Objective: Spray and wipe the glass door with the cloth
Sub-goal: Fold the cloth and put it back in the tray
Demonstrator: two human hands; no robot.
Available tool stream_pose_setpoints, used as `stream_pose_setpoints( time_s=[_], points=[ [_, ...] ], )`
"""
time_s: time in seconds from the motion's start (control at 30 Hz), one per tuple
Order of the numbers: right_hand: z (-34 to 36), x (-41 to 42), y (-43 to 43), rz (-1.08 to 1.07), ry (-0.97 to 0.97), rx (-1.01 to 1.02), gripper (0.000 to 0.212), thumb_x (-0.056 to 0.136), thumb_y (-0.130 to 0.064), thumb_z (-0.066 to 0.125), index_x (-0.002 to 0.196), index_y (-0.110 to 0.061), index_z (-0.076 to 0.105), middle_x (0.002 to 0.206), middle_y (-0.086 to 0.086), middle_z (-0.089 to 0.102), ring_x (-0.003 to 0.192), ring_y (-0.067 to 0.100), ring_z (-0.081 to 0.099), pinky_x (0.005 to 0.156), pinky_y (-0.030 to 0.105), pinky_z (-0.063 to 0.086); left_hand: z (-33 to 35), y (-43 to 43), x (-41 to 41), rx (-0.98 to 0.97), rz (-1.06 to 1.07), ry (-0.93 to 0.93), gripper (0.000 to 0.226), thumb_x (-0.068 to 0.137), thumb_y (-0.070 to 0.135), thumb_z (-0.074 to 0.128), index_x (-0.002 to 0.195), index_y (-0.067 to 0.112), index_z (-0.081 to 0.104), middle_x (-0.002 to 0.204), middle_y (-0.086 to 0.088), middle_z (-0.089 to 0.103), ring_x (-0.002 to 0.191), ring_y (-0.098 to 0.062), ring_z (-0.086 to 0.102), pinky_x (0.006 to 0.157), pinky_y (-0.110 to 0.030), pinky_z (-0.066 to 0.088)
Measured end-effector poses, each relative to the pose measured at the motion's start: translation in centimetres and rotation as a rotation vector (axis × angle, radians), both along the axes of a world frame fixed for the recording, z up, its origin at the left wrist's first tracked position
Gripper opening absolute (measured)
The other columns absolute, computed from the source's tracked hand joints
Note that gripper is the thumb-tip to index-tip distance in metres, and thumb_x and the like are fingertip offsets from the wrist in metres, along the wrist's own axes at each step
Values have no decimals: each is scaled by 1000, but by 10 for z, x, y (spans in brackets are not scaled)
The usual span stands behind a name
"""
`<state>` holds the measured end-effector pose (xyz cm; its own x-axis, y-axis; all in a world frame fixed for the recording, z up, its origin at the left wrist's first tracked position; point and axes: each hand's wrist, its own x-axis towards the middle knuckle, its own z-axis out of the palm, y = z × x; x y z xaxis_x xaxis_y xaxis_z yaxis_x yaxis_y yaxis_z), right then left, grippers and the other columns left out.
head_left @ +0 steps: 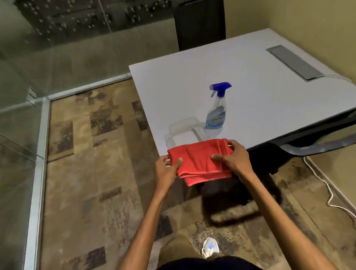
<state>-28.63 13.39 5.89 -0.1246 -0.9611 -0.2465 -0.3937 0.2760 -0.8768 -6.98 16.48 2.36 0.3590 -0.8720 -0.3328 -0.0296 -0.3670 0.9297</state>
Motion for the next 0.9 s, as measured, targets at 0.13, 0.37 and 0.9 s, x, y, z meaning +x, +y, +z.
stream_pose_setpoints(
  time_s=[0.13,0.37,0.9],
  points=[
    [-9,0,-39,-8,76,-26,65,69,-29,90,125,-10,63,119,10,70,105,27,67,98,44,53,-2,-27,-12,-4,100,-51,17,79,9,80,83,14,64,83,-9,70,73,-23,66,80,-49,58],
    [-26,17,-109,45,159,2,52,68,-23,87,114,-12,65,99,8,71,94,29,68,92,43,52,-32,-82,-15,78,213,-260,33,67,36,86,71,12,65,67,-8,66,64,-32,62,62,-33,47],
    [-97,40,-164,264,655,39,33,73,-29,71,97,-16,54,79,8,68,78,37,66,63,32,35,-82,-141,-23,357,0,-671,33,77,37,78,97,15,65,94,-8,68,101,-28,57,87,-40,46]
  ],
)
